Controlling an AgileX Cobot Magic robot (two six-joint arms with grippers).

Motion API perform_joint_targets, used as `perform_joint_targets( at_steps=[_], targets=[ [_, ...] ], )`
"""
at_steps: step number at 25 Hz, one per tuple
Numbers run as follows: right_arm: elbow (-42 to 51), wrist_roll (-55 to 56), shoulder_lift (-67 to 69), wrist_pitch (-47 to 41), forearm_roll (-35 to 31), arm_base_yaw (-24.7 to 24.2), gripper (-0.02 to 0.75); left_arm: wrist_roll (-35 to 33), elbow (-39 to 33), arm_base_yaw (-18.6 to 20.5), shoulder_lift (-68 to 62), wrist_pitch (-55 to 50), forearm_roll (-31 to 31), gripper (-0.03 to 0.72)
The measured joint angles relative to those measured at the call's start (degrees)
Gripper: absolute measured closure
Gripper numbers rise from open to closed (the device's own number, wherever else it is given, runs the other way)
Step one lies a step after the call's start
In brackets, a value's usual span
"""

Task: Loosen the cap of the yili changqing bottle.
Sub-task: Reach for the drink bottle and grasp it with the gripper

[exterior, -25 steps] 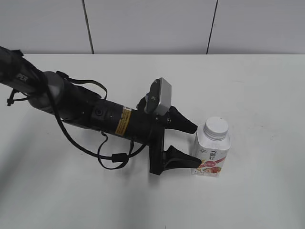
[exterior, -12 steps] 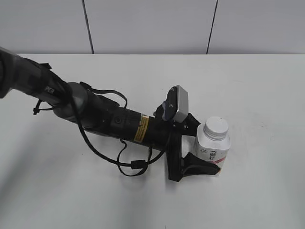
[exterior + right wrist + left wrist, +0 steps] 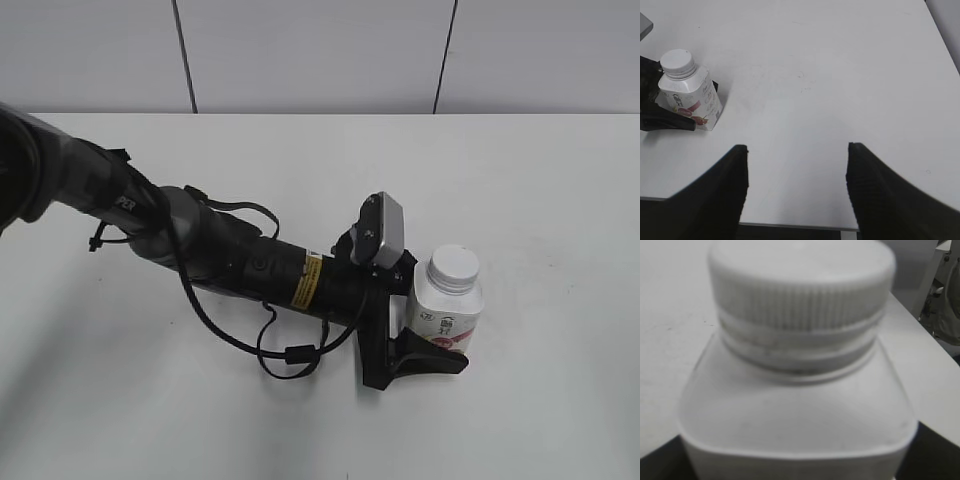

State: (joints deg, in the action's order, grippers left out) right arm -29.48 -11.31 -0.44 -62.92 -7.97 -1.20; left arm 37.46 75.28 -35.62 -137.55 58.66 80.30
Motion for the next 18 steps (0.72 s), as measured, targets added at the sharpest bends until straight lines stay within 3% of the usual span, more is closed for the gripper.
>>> perform_joint_targets(
  at_steps=[8, 18],
  targets=[
    [0.0, 0.0, 0.0, 0.0, 0.0, 0.0, 0.244, -0.12, 0.0, 0.1, 0.0, -0.25, -0.29, 0.228],
    [0.0, 0.0, 0.0, 0.0, 0.0, 0.0, 0.244, -0.41, 0.0, 0.12, -0.44, -0.25, -3.04, 0.273]
  ],
)
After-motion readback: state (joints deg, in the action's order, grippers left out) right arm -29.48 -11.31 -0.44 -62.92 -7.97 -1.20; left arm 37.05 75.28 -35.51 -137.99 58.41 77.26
